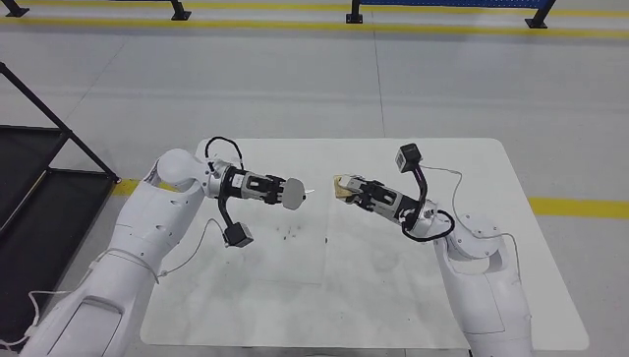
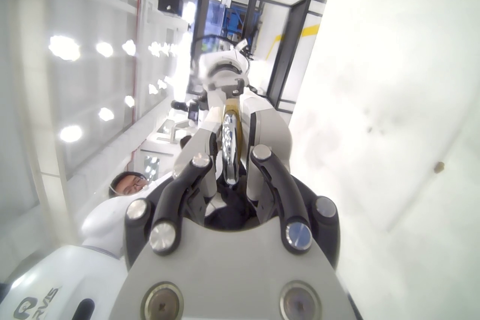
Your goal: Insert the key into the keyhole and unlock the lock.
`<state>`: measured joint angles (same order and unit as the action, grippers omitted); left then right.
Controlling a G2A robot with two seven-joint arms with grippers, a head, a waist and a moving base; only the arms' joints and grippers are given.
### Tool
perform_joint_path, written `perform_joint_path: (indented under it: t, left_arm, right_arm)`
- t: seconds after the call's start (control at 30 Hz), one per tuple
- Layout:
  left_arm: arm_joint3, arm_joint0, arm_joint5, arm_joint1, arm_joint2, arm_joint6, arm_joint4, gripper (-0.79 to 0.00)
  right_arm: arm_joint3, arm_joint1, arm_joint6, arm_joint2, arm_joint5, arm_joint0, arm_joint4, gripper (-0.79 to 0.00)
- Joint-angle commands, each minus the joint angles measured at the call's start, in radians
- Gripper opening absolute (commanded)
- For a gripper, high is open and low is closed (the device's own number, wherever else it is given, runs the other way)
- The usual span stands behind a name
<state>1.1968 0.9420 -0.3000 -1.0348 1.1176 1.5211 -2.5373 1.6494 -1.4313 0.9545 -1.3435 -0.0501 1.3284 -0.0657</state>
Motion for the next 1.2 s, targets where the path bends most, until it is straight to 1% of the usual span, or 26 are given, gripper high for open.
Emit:
perform_joint_path:
  t: [0.0,0.1,0.2,0.43,0.9,1.17]
  left_arm:
    - [-0.005,-0.002,-0.001,0.000,-0.008,-0.002,0.005,-0.785]
    - [-0.004,-0.006,-0.004,0.000,-0.020,-0.005,0.013,-0.785]
    - [0.006,-0.010,-0.006,0.003,-0.035,-0.007,-0.006,-0.785]
    - [0.020,-0.016,-0.012,0.009,-0.064,-0.013,0.015,-0.785]
    - [0.020,-0.030,-0.037,0.021,-0.098,-0.038,0.059,-0.785]
    - [0.020,-0.036,-0.040,0.027,-0.118,-0.041,0.080,-0.785]
  right_arm:
    - [0.000,0.002,-0.011,0.007,-0.030,-0.004,0.009,-0.785]
    - [-0.001,0.006,-0.016,0.017,-0.059,-0.011,0.027,-0.785]
    - [-0.001,0.011,-0.013,0.028,-0.063,-0.018,0.048,-0.785]
    - [-0.002,0.021,-0.020,0.047,-0.064,-0.027,0.071,-0.785]
    - [-0.022,0.039,0.011,0.066,-0.039,-0.038,-0.010,-0.785]
    - [-0.027,0.046,0.001,0.082,-0.042,-0.045,-0.040,-0.785]
